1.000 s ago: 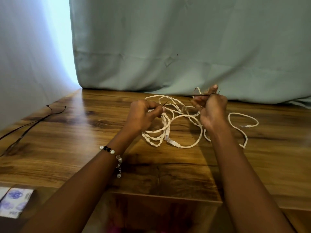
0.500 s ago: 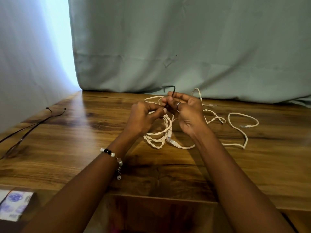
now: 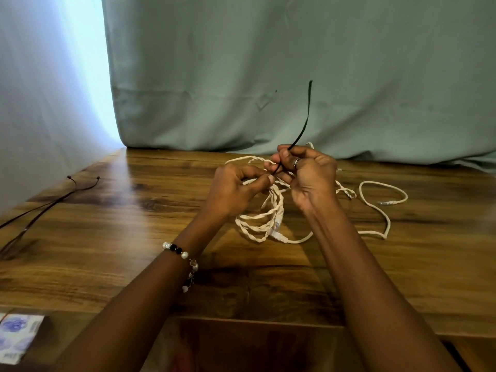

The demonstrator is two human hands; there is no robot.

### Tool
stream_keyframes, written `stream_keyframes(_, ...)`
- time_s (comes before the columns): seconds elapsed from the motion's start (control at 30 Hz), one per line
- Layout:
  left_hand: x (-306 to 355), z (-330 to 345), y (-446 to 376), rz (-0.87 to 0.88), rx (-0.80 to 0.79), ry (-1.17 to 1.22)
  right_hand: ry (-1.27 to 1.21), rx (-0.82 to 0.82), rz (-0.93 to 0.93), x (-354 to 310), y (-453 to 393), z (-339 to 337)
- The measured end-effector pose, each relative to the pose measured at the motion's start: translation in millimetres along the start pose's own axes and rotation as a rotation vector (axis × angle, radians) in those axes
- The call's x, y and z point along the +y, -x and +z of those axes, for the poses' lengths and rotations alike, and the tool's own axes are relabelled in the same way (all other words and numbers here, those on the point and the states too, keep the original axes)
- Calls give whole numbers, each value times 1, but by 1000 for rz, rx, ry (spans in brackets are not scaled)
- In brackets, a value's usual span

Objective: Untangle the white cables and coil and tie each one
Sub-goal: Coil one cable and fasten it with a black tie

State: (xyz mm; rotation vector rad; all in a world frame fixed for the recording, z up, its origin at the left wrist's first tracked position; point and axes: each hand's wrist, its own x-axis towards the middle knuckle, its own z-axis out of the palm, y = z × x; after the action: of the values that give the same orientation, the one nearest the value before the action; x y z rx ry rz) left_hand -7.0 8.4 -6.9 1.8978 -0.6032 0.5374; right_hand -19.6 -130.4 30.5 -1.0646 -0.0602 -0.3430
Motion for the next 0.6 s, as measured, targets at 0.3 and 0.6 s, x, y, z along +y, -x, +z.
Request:
stream_keyframes(0.3,1,-9,2,28,68,-129,245,-140,-195,1,3,-2)
stream_keyframes(0.6,6,-9,4,26,62,-80,228,-145,-278,-2,5,-2)
